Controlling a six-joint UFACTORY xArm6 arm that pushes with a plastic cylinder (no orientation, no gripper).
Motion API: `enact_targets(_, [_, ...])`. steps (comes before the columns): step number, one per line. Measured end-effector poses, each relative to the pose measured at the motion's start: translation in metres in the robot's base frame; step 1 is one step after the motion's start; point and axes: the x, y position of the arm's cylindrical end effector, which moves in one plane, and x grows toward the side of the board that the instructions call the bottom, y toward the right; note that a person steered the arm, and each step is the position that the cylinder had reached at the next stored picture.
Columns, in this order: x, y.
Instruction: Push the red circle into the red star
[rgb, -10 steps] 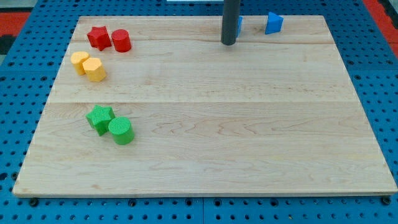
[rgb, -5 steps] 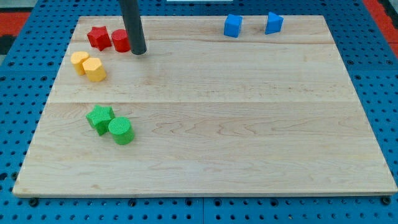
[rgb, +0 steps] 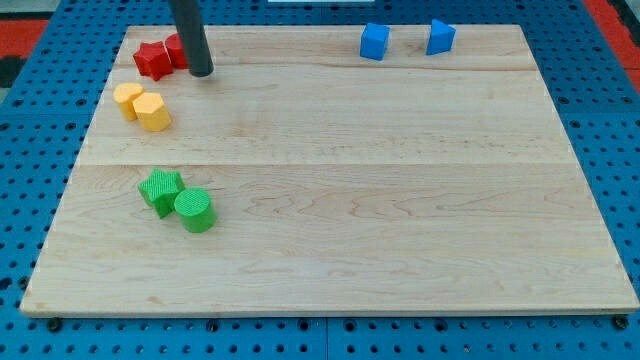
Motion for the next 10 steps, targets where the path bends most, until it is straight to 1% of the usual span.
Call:
enact_targets(1, [-0.018, 0.003])
enact_targets(6, [-0.019, 0.019])
enact_targets(7, [0.001, 0.048])
enact_targets(8, [0.042, 0.073])
enact_targets(9, [0.147, 0.098])
enact_targets(10, [0.285, 0.121])
